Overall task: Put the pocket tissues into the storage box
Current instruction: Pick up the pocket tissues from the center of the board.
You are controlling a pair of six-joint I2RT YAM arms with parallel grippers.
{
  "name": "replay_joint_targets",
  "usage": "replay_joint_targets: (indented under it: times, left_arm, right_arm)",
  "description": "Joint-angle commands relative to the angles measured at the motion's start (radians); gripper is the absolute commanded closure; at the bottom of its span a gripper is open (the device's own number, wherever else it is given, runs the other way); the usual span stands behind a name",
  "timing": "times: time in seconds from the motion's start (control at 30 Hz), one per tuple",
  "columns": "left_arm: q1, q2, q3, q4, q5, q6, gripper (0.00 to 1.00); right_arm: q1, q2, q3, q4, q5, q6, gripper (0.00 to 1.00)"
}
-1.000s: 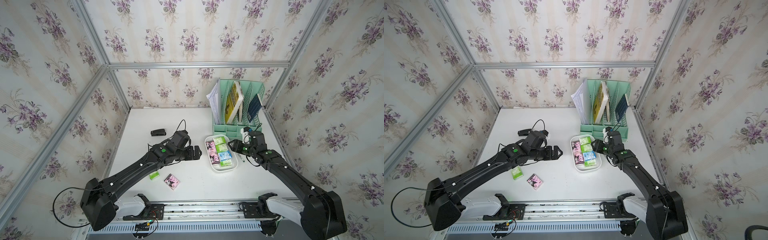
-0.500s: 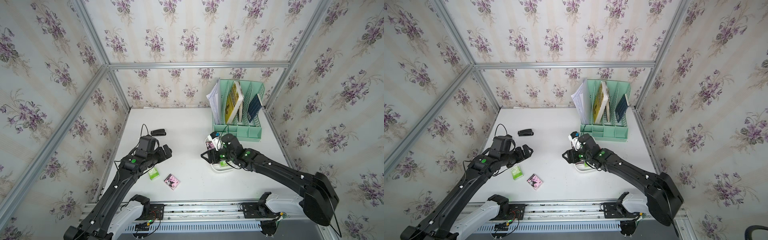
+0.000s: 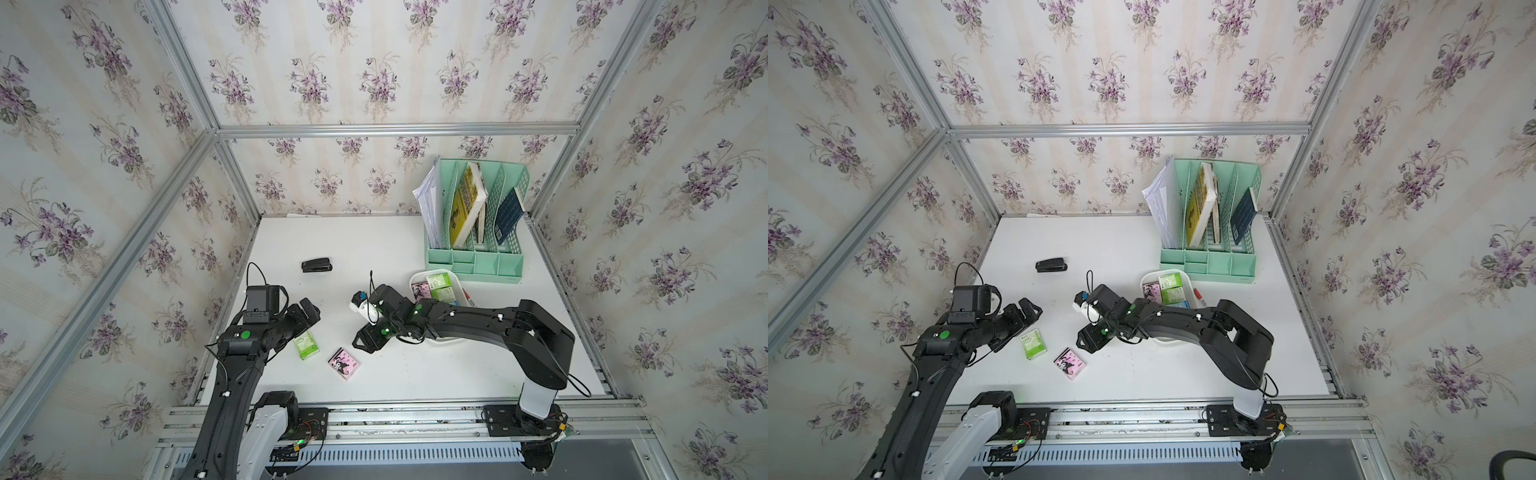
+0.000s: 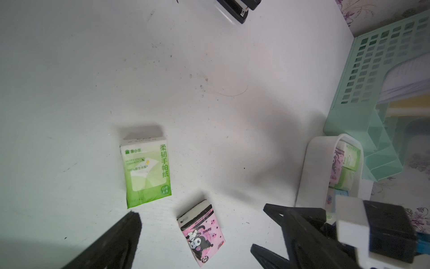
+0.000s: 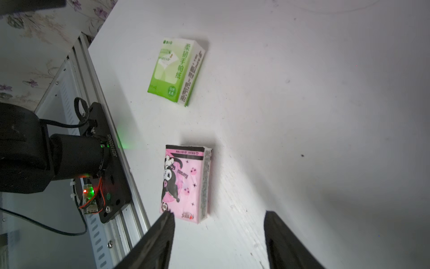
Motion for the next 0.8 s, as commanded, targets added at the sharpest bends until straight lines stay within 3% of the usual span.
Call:
replay_joint_targets:
  times: [0.0,0.53,0.63,0.77]
  left_arm:
    - [0.026,-0.011,-0.007,-0.017,0.037,0.030,0.01]
    - [0.067,-0.037,-0.015,-0.025,0.081,0.043,0.01]
    - [0.068,-0.042,-0.023,-0.018,0.083,0.044,0.01]
    - [0.071,-0.044,-0.029,-0.020,0.083,0.047,0.01]
  right_arm:
    - [0.014,0.056,0.060,-0.065,-0.037,-0.044,0.36]
    - [0.075,0.244,0.222,-0.186,-0.069,-0.087,0.43]
    - [0.082,0.266,0.244,-0.208,-0.060,-0.092,0.53]
    - [0.083,0.286,0.261,-0.227,-0.035,-0.082,0.79]
